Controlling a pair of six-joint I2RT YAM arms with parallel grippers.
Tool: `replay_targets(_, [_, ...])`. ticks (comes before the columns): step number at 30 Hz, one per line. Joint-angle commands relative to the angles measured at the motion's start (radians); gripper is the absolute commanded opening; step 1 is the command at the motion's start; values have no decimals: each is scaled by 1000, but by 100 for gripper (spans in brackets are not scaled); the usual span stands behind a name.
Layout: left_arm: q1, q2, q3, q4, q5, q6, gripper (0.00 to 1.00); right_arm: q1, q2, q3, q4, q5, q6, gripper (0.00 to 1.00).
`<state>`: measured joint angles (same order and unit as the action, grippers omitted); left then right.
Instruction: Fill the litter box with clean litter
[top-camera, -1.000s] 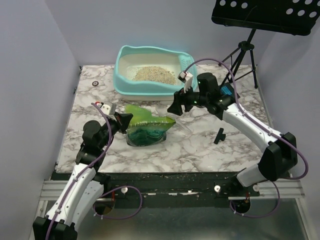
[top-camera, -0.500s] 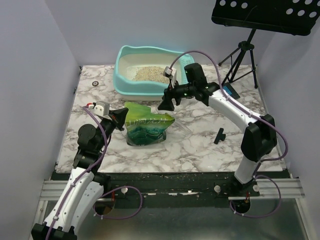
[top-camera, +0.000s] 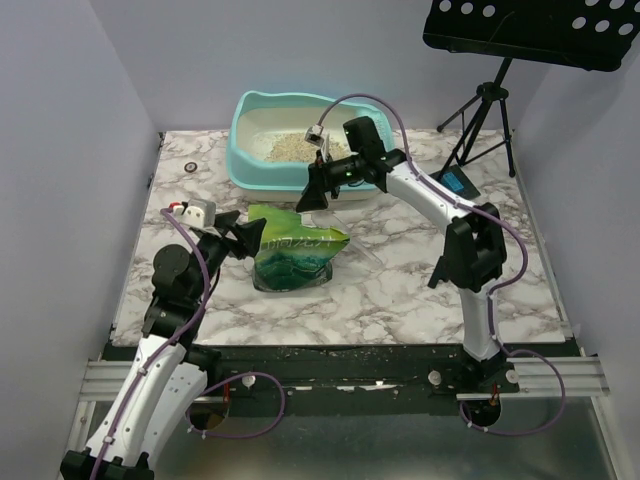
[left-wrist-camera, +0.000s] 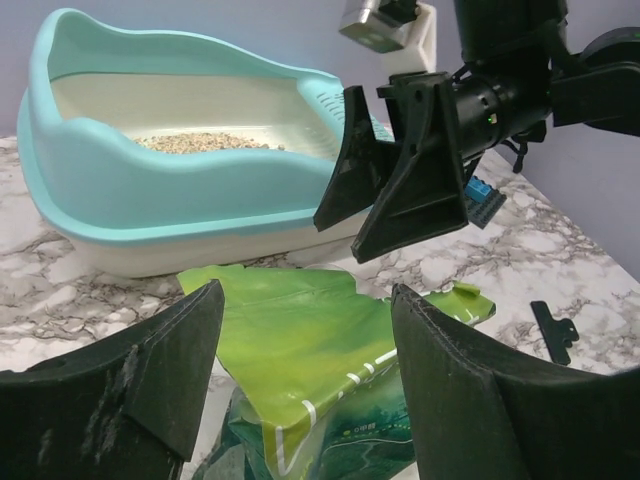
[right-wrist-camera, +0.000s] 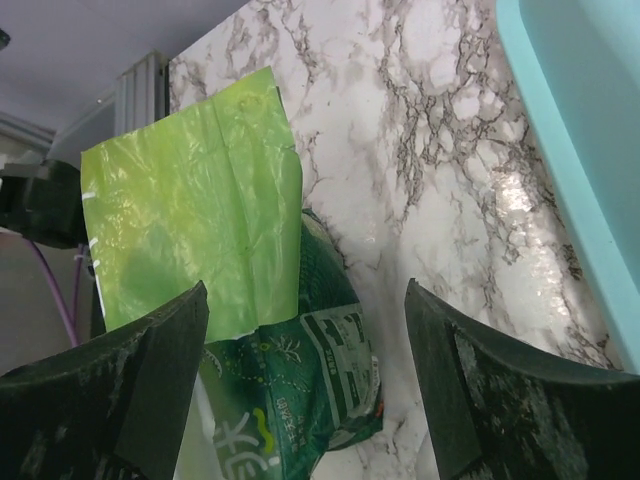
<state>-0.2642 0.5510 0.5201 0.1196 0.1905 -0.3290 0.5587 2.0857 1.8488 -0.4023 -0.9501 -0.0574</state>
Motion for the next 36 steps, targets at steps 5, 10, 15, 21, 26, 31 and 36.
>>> replay_targets(5, [-3, -17, 38, -54, -42, -15, 78, 12, 97, 41, 8, -91, 149, 89])
replay_targets(10, [-3, -26, 41, -52, -36, -16, 78, 17, 105, 3, 8, -180, 172, 91])
replay_targets(15, [-1, -34, 38, -51, -33, -16, 78, 24, 105, -19, 23, -294, 211, 91])
replay_targets(21, [-1, -46, 37, -51, -33, -15, 78, 50, 86, -19, 23, -312, 220, 86])
replay_targets(26, [-1, -48, 38, -58, -37, -13, 78, 67, 47, -48, 20, -288, 203, 57])
replay_targets(31, [-1, -56, 38, -60, -56, -5, 78, 69, -48, -132, 43, -224, 169, 21])
replay_targets(36, [-1, -56, 47, -66, -66, 19, 78, 89, -229, -262, 100, -78, 105, 0])
